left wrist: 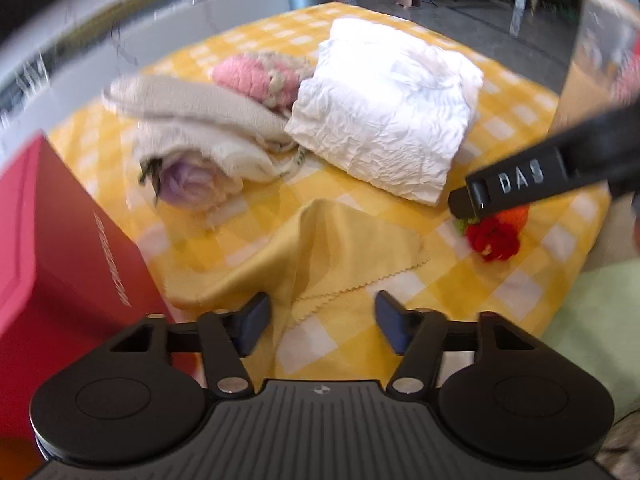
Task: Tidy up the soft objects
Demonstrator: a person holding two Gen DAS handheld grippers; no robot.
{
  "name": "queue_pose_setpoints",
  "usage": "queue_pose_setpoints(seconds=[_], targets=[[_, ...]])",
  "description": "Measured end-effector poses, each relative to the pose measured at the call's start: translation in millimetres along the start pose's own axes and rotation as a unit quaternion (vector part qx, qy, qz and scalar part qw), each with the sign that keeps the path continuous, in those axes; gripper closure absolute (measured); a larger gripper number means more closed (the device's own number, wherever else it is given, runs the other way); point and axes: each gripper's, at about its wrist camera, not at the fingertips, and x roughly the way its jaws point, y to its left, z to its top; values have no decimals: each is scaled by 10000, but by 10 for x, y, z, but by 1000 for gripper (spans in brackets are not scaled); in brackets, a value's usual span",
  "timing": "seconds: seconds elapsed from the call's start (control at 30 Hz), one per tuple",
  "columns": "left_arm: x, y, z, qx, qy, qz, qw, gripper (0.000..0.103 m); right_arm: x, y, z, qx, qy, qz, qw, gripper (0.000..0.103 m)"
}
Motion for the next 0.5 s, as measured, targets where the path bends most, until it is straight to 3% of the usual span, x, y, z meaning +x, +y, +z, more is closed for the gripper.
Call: queue_pose_setpoints(seconds=[0.03,0.07,0.17,0.3,0.5], targets=[[-11,18,-9,-43,-20,27,10000,54,0,1,1,-7,1,-3,10000,58],[-19,6,-22,49,-60,77,9999,72,-1,5,0,-15,1,-5,10000,58],[-36,-58,-44,211,-53,33,9998,99,2,10,0,-20,16,18,10000,58],[-92,-165,-91,263,-283,302,9988,103,-12,5,1,-7,-16,24,10000,58],[-332,-170,-99,168,-686,355,9969,103,-107,-32,9,103,-199,197,9996,58]])
